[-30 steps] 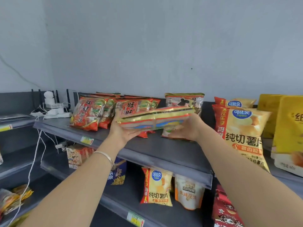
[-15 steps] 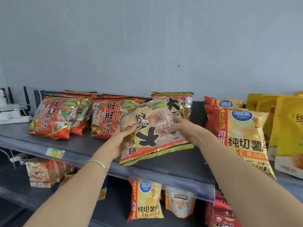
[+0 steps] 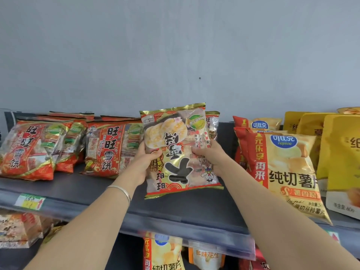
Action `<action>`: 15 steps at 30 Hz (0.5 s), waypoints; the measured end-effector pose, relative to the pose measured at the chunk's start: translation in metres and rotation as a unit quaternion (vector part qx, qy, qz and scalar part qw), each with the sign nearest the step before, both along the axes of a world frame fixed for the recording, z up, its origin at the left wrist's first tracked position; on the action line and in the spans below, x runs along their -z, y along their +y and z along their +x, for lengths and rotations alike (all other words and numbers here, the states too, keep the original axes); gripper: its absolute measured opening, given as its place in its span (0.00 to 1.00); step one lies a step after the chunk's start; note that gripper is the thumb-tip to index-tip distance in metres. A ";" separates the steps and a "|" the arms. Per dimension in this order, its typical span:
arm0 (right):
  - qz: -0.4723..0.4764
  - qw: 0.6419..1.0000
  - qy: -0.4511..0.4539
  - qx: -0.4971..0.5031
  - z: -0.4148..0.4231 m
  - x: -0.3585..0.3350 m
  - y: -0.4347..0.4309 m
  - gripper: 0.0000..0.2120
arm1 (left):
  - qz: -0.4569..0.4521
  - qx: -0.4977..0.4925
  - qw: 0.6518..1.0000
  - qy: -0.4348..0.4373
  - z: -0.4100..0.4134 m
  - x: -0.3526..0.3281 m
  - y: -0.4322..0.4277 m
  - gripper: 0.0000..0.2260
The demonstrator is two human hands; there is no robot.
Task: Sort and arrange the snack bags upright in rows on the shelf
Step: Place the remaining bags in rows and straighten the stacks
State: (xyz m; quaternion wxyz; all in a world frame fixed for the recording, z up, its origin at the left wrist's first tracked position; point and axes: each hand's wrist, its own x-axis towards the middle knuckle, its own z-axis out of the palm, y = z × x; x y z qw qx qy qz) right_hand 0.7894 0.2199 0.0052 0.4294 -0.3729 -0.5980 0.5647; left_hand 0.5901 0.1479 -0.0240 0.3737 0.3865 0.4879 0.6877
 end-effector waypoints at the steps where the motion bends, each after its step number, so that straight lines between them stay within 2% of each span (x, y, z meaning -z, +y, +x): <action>1: 0.007 1.000 0.002 0.008 -0.001 -0.004 0.004 0.23 | 0.001 0.005 1.000 0.001 -0.002 -0.002 0.006 0.24; 3: 0.026 1.000 0.008 0.016 -0.004 -0.012 0.008 0.22 | -0.006 -0.010 0.999 0.035 -0.006 -0.008 0.017 0.30; 5: 0.080 0.996 -0.025 0.028 -0.008 -0.023 0.011 0.23 | -0.007 -0.096 0.988 0.124 -0.011 -0.016 0.025 0.44; 6: 0.114 0.991 -0.056 0.034 -0.012 -0.029 0.013 0.24 | 0.016 -0.161 0.969 0.187 -0.013 -0.023 0.026 0.47; 7: 0.147 0.984 -0.093 0.040 -0.016 -0.036 0.013 0.27 | 0.051 -0.224 0.935 0.268 -0.014 -0.032 0.025 0.47; 8: 0.179 0.974 -0.128 0.048 -0.021 -0.043 0.013 0.30 | 0.086 -0.278 0.885 0.363 -0.014 -0.041 0.024 0.46; 10: 0.251 0.944 -0.204 0.065 -0.031 -0.055 0.012 0.35 | 0.142 -0.334 0.764 0.533 -0.014 -0.060 0.025 0.45; 11: 0.291 0.920 -0.252 0.071 -0.036 -0.061 0.010 0.37 | 0.155 -0.337 0.713 0.595 -0.013 -0.069 0.026 0.44; 13: 0.351 0.865 -0.352 0.071 -0.047 -0.073 0.004 0.38 | 0.132 -0.314 0.631 0.697 -0.011 -0.085 0.028 0.40; 15: 0.388 0.811 -0.433 0.056 -0.057 -0.081 0.000 0.35 | 0.078 -0.271 0.577 0.766 -0.009 -0.097 0.031 0.33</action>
